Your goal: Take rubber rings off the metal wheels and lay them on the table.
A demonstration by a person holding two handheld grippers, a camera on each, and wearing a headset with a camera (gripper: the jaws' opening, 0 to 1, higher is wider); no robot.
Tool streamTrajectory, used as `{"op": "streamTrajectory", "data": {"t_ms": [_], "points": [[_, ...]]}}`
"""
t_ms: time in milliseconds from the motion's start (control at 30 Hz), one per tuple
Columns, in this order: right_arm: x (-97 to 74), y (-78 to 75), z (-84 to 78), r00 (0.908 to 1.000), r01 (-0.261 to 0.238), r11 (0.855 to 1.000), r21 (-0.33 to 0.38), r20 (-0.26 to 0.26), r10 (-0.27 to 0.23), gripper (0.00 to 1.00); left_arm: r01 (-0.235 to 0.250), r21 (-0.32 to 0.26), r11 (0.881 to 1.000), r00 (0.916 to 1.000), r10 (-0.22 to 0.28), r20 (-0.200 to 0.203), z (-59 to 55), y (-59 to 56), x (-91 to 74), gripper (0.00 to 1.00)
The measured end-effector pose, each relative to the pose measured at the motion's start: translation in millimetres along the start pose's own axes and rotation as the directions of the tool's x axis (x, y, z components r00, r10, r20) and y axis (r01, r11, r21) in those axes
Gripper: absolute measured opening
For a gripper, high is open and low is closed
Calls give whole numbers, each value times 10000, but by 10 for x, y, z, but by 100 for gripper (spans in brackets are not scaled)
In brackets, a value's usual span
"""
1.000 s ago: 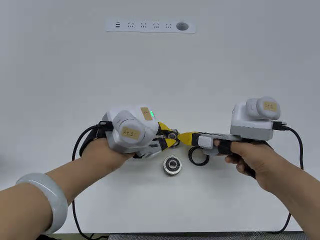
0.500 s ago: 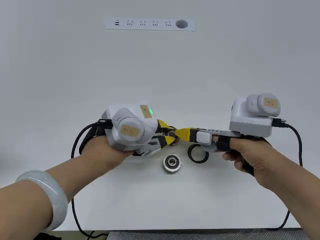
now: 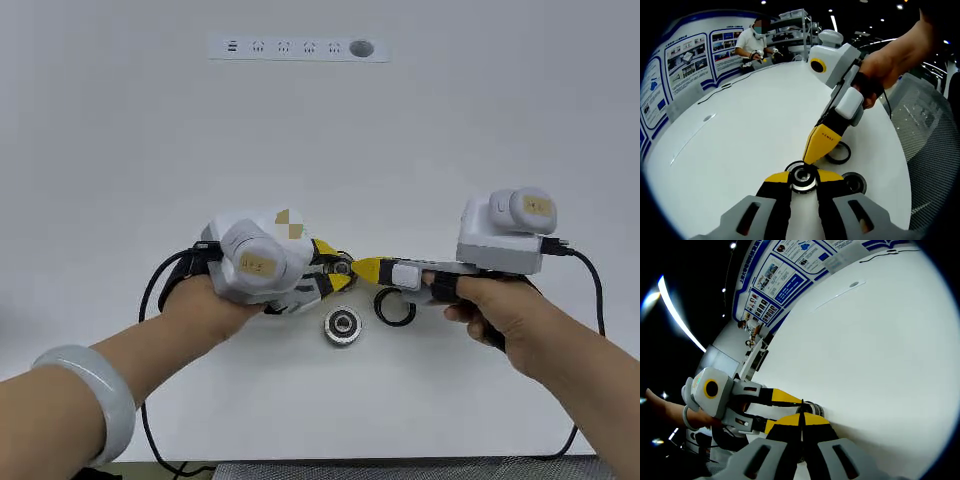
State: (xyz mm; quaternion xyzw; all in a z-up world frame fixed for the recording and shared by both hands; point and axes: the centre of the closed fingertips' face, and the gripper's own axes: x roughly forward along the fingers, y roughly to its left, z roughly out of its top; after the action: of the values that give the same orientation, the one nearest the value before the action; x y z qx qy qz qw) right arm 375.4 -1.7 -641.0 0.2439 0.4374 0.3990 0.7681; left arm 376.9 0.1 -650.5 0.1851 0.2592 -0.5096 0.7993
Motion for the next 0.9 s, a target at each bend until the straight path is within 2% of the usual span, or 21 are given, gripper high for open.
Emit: {"op": "streamTrajectory", "data": {"t_ms": [233, 367, 533, 900], "points": [[-5, 2, 1, 10000, -37, 10000, 17, -9, 37, 2, -78, 273, 9996, 9999, 76, 100, 5, -20, -57, 25], [-9, 3, -2, 10000, -53, 10000, 7, -32, 53, 2, -254, 305, 9992, 9996, 250, 137, -7, 24, -81, 31], [-17, 39, 0, 9999, -128, 9999, -38, -14, 128, 2, -367, 134, 9992, 9993, 366, 88, -60, 73, -109, 35], [-77, 144, -5, 9994, -324, 9995, -40, 133, 324, 2, -554, -104, 9984, 9984, 552, -145, -176, 102, -159, 44]]}}
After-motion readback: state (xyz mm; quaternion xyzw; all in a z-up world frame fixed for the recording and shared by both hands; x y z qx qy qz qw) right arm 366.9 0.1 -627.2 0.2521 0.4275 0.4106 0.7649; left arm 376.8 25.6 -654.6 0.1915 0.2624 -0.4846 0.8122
